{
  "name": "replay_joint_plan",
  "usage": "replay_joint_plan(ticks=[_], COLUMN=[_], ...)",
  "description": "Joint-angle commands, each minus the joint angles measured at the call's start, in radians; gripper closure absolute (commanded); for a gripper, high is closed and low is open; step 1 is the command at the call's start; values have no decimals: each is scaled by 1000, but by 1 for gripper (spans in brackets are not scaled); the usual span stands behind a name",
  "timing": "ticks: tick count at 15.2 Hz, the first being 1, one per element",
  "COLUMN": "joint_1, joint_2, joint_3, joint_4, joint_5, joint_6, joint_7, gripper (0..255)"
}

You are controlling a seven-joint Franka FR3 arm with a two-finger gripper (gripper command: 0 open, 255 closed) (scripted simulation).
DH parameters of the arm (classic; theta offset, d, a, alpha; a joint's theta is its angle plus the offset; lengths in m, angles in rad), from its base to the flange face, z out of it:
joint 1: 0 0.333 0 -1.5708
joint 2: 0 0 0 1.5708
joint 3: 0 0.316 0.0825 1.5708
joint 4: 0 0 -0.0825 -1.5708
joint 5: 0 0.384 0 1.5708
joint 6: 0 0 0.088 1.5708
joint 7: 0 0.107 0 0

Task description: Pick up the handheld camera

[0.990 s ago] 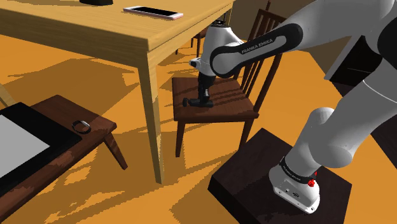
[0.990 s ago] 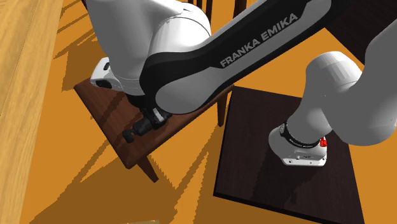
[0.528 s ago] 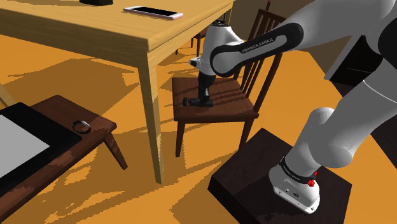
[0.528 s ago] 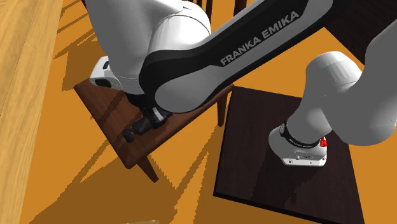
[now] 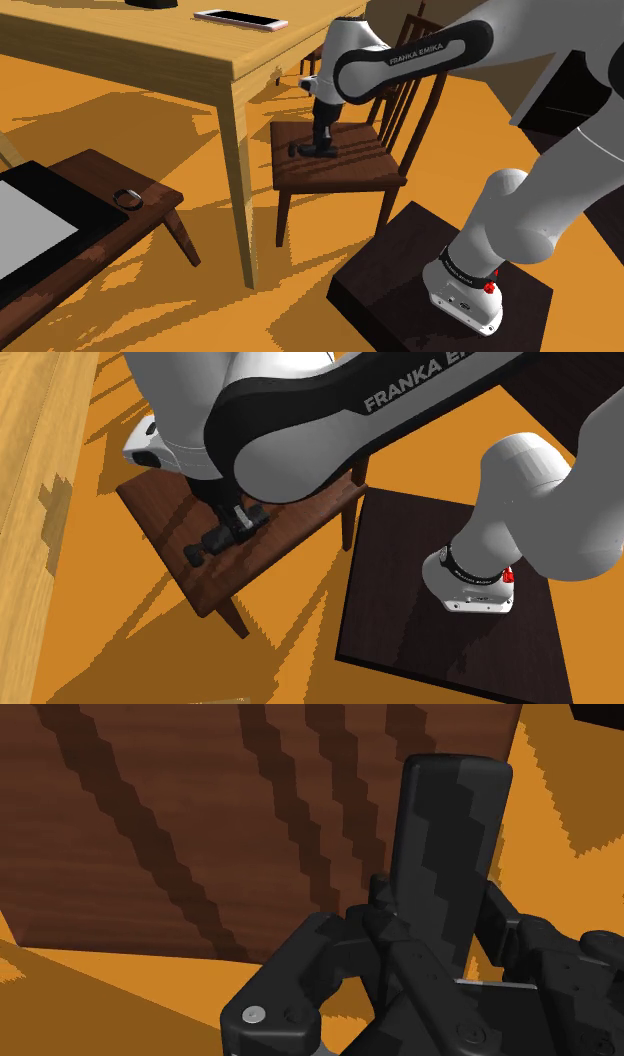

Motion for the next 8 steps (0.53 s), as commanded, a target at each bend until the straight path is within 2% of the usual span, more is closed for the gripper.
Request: replay_joint_plan(ticks=[1, 8], joint_1=[0, 0], joint_2=[-8, -28], joint_3=[1, 2], joint_4=[23, 74], joint_5=[-1, -4], joint_6=[-32, -102], joint_7=[3, 7], gripper=[255, 255])
